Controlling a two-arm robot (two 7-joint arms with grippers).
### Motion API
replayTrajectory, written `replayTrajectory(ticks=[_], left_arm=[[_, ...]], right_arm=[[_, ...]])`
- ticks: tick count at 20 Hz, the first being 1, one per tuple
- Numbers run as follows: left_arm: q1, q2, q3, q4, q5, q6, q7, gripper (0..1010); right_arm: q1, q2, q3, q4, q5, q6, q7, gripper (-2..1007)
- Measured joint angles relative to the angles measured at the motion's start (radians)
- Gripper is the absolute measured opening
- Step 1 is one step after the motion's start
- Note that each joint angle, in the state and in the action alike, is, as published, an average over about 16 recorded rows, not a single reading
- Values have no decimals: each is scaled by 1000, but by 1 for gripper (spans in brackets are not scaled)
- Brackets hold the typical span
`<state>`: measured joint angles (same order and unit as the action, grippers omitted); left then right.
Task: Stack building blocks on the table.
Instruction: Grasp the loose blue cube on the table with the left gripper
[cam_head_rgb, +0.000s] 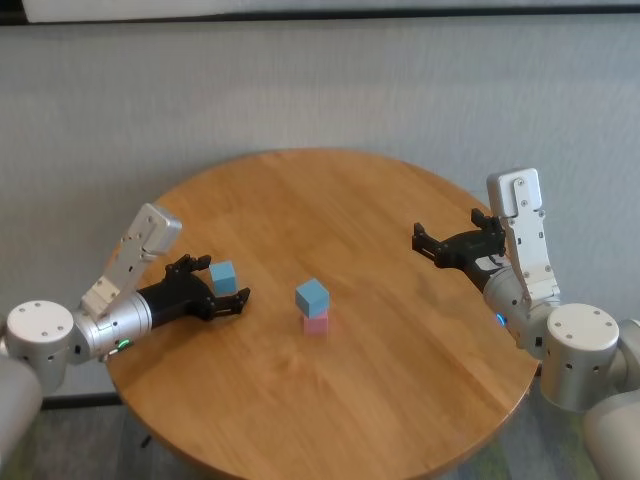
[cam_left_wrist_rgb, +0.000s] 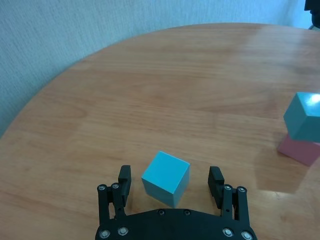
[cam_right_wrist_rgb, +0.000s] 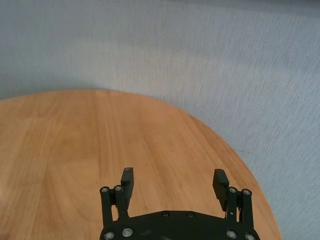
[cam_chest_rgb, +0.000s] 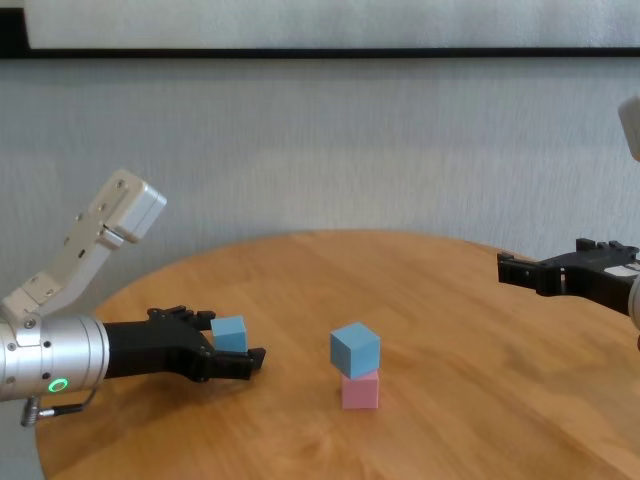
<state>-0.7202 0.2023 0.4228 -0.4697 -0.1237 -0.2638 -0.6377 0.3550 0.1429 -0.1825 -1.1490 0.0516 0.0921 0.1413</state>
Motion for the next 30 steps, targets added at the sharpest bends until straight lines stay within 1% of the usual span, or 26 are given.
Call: replayTrajectory(ticks=[7,13,18,23,30], left_arm=[[-22,-12,-10,45,11,-21,-5,1001],[-32,-19,-17,69,19,-32,-6,1001],[-39,-24,-23,85,26,-39,-6,980],[-44,-28,-28,96,32,-43,-6,914],[-48,-31,-37,100,42,-43,-8,739]], right_arm=[[0,0,0,0,0,0,0,1001],[0,0,0,0,0,0,0,1000],[0,0,0,0,0,0,0,1000],[0,0,0,0,0,0,0,1000],[0,0,0,0,0,0,0,1001]])
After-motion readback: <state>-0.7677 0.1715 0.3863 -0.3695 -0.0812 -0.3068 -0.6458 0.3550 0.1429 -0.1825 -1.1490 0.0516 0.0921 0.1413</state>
